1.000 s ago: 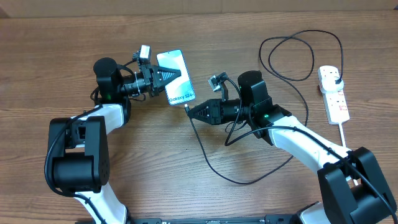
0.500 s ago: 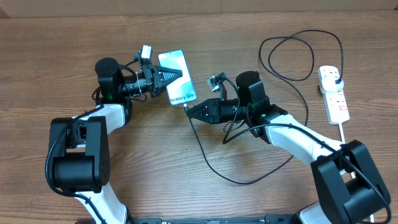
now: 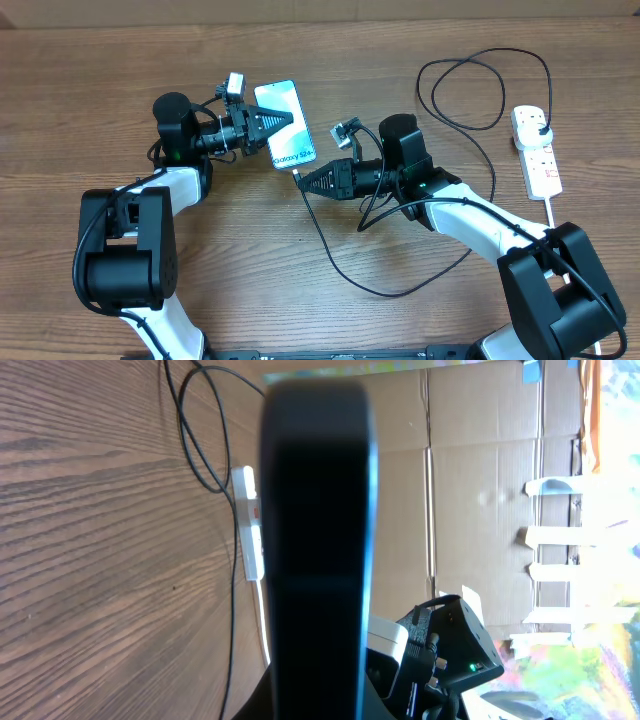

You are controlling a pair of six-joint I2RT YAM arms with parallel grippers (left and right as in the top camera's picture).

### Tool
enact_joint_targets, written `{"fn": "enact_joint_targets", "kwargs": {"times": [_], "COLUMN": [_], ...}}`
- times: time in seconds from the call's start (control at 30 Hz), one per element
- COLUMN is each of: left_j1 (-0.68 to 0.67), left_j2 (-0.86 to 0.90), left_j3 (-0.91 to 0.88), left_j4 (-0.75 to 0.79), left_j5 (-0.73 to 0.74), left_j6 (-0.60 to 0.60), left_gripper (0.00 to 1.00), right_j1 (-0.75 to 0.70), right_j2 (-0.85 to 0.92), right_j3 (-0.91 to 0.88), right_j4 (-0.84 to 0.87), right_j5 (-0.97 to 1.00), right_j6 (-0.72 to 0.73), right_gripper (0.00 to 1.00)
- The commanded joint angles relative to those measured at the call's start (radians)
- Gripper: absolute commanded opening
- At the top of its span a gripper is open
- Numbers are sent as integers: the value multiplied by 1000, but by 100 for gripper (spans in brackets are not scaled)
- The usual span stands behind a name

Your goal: Plug charger to phone and switch on socket

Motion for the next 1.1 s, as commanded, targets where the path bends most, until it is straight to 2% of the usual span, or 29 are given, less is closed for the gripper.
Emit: {"fn": "enact_joint_targets", "kwargs": {"times": [0.0,1.07], "left_j1": [-8,-8], "left_j2": [0,0], "left_j3": [19,19], "left_j4": [11,11], "left_j5": [-5,-3], "left_j6": [2,10], "left_gripper": [4,4], "right_j1": [-2,-11], "right_j2": [5,5], "right_j3": [-6,-6], "right_j4": [8,30], "right_j5": [-3,63], "right_j6": [1,26], "right_gripper": [4,4]}}
